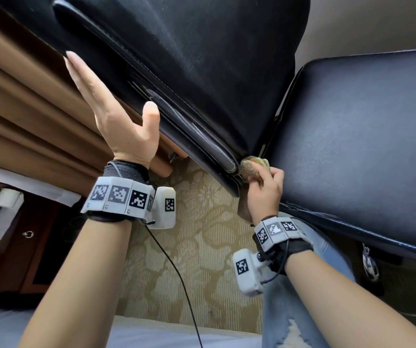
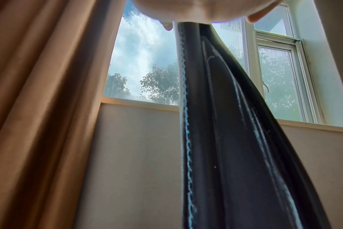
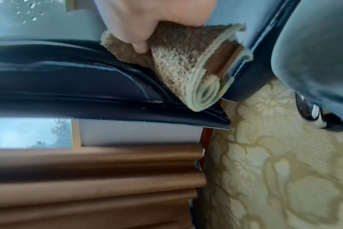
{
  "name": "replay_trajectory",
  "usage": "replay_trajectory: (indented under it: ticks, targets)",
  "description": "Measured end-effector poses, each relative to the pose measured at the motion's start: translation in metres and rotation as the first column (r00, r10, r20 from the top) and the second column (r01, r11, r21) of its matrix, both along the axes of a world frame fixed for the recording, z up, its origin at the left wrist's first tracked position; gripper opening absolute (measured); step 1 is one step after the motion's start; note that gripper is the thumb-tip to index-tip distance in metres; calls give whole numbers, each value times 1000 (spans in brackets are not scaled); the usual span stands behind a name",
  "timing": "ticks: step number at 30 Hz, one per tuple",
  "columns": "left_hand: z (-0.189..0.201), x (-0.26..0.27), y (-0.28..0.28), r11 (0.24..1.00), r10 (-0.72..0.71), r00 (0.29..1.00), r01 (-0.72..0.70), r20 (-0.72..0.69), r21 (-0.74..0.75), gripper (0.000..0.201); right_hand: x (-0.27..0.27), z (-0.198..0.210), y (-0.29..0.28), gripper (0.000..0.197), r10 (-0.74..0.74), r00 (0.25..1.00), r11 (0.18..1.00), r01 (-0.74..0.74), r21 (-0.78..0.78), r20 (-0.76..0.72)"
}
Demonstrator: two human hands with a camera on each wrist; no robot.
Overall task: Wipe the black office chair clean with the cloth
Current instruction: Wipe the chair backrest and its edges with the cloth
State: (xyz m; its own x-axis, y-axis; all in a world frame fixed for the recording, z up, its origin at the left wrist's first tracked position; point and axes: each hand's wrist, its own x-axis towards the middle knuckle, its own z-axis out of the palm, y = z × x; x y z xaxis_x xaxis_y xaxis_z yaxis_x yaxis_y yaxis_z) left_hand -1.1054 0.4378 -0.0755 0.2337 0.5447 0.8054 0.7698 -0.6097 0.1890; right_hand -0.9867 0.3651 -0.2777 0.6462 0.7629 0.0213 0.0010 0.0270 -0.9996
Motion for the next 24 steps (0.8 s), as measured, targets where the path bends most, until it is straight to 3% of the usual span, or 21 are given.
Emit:
replay_trajectory:
  ticks: [3, 8, 12, 15, 18, 21, 24]
  targets:
    - [0, -3, 0, 1000, 11, 1000, -11, -12, -23, 88, 4, 12, 0, 31, -53, 996, 998, 54, 18, -78]
    - [-1, -3, -2, 1000, 4, 1000, -5, -12, -7, 87, -12, 29, 3, 30, -6, 999, 981, 12, 194, -32]
    - [0, -3, -3, 999, 10, 1000, -10, -4, -33, 88, -4, -3, -3, 28, 31, 999, 999, -32, -6, -43]
    - [1, -3, -3, 999, 9, 1000, -9, -3, -40, 89, 8, -9, -9, 33, -25, 995, 993, 14, -115, -97]
    - [0, -3, -5, 999, -3, 1000, 4, 15, -46, 89, 11, 22, -4, 32, -53, 997, 997, 56, 53, -54]
    - [1, -3, -6, 998, -1, 1000, 2, 22, -56, 89, 5, 62, 6, 31, -22, 997, 959, 0, 285, 72]
    - [2, -3, -7, 999, 0, 999, 2, 34, -51, 89, -1, 68, 13, 32, 6, 983, 942, -68, 329, 186]
